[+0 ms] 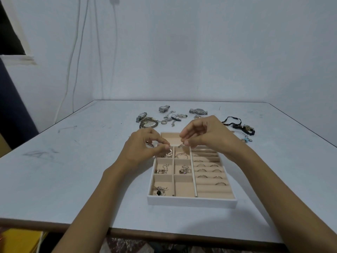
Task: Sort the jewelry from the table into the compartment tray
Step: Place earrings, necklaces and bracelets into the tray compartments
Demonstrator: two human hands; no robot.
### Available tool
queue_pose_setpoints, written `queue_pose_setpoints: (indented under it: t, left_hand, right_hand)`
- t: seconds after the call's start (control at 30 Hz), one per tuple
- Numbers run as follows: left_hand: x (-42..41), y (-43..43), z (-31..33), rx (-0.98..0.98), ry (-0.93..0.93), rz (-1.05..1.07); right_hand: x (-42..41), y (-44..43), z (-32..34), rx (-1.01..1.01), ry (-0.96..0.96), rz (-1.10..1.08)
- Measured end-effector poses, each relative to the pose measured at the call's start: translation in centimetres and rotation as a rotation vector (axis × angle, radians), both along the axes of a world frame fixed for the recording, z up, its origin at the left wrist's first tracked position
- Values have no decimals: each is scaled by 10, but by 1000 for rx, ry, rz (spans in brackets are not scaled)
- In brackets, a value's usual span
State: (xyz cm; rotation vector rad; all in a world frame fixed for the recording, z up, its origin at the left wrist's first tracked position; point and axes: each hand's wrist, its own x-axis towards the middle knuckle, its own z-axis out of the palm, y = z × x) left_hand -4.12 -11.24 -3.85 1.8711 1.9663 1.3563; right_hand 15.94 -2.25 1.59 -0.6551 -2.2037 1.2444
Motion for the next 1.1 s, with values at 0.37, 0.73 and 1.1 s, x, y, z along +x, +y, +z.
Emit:
queue_pose_setpoints:
  t: [0.37, 0.73, 1.1]
  left_hand:
    - [-12, -2, -17, -373, 354, 227]
    - [-11, -1, -20, -580, 498, 183]
    - [-10, -2, -18, -538, 453, 177]
  right_hand:
    - [-7, 1, -6, 109, -106, -34]
    - [-18, -6, -19, 318, -161, -27]
    - [-19, -9, -23, 507, -272, -36]
